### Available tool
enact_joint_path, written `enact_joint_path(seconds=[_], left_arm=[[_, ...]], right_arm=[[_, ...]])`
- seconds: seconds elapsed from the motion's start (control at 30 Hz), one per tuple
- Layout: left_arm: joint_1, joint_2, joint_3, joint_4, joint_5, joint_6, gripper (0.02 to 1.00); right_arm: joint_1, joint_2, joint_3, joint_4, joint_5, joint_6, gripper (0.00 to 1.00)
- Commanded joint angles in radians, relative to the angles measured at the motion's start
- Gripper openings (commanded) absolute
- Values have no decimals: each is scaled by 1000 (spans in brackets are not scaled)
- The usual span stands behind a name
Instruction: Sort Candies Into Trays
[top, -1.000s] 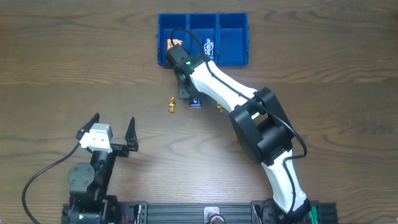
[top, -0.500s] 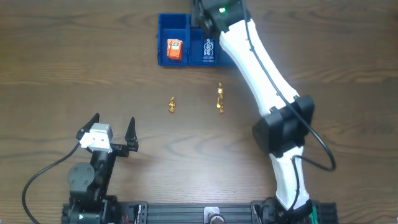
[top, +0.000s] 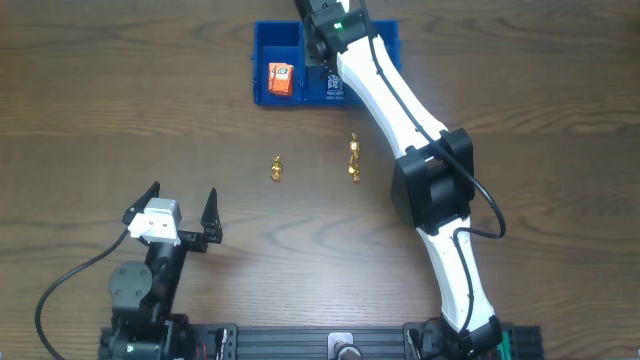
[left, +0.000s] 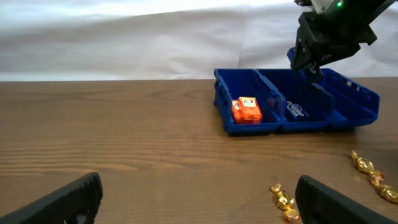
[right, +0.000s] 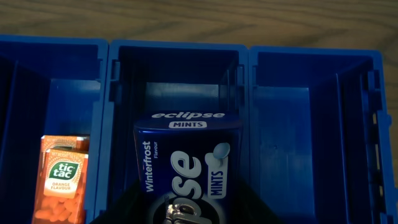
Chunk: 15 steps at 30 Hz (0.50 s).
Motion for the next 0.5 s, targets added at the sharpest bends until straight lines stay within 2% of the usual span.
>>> enact_joint_path(seconds=[0.03, 0.07, 0.1, 0.17, 0.4, 0.43, 0.5], left_arm=[[3, -4, -21, -32, 12, 6, 998], [3, -4, -21, -32, 12, 6, 998], [3, -4, -21, -32, 11, 6, 998], [3, -4, -21, -32, 12, 6, 996], [3, -4, -21, -32, 12, 6, 998], [3, -4, -21, -32, 11, 6, 998], [3, -4, -21, -32, 12, 6, 998]], right_arm=[[-17, 6, 3, 1, 2, -13, 240], [-17, 6, 3, 1, 2, -13, 323], [-17, 6, 3, 0, -1, -13, 498], [-17, 6, 3, -2, -2, -13, 998], [-17, 4, 5, -50, -3, -12, 998], [-16, -6, 9, -83, -26, -8, 998], [2, -48, 11, -146, -46, 42, 998]])
